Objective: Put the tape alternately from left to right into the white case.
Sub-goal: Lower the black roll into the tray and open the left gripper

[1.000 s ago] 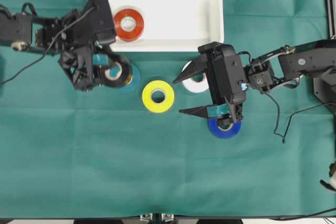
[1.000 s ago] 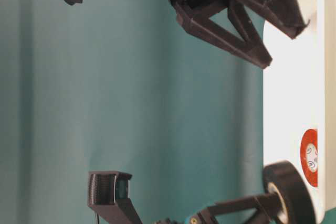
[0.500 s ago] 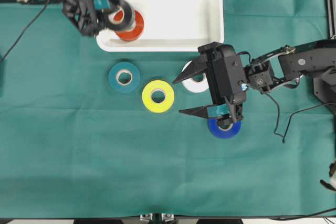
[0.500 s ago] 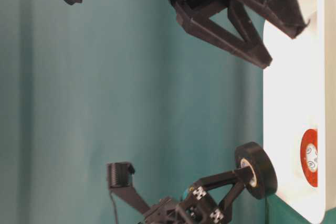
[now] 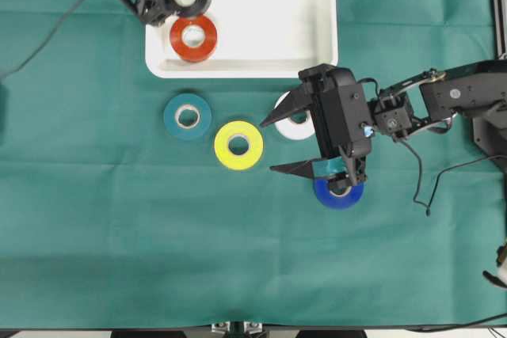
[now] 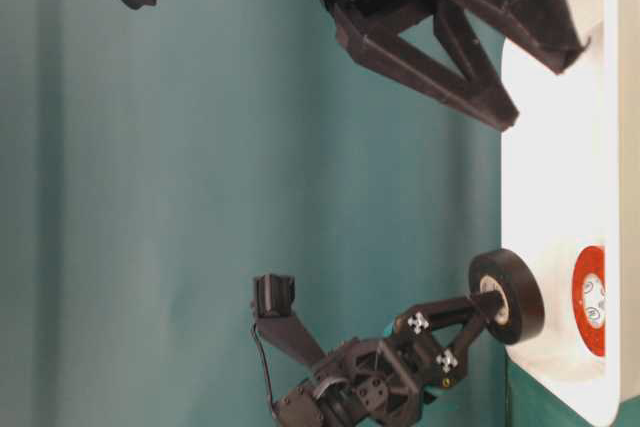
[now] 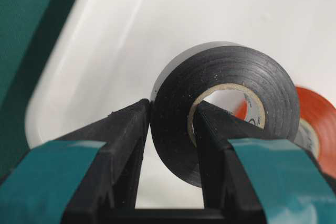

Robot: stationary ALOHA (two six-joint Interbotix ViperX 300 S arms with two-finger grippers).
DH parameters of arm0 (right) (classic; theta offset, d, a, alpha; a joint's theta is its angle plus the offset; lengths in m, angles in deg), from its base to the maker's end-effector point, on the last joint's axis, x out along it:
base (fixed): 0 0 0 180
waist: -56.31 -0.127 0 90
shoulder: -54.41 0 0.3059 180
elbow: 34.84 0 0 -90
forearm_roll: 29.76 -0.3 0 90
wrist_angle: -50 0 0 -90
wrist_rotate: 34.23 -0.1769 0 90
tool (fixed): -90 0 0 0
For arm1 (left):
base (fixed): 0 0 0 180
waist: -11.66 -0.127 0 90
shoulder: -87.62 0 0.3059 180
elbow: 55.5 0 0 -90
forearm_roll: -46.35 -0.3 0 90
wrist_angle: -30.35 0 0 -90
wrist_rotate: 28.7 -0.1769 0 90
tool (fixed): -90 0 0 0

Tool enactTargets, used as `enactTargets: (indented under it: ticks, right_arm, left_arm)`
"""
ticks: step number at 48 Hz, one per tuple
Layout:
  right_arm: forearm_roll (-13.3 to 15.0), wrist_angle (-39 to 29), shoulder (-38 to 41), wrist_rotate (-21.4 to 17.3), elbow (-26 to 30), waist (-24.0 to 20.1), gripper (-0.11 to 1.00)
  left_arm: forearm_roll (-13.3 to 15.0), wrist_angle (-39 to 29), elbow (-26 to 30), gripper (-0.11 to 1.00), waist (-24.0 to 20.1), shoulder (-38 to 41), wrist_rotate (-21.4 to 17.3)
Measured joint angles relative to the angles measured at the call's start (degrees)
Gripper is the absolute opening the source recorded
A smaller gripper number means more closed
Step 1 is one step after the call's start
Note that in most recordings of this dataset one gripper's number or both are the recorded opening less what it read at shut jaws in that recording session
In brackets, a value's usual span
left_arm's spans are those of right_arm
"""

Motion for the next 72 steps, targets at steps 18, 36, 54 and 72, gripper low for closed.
enactTargets:
  ticks: [18, 36, 54, 72]
  right_arm:
    - [0.0, 0.0, 0.4, 0.0, 0.0, 0.0, 0.84]
    - [0.0, 0.0, 0.4, 0.0, 0.0, 0.0, 0.84]
    - [0.0, 0.0, 0.4, 0.0, 0.0, 0.0, 0.84]
    - [0.0, 0.0, 0.4, 0.0, 0.0, 0.0, 0.84]
  left_arm:
    - [0.0, 0.1, 1.1, -0.04, -1.3, 2.0, -1.1]
    - [0.0, 0.1, 1.1, -0.04, -1.7, 2.0, -3.2]
    - [0.0, 1.0, 1.1, 0.61, -1.8, 1.9, -3.0]
    - [0.0, 0.9, -0.6, 0.69, -1.6, 0.8, -3.0]
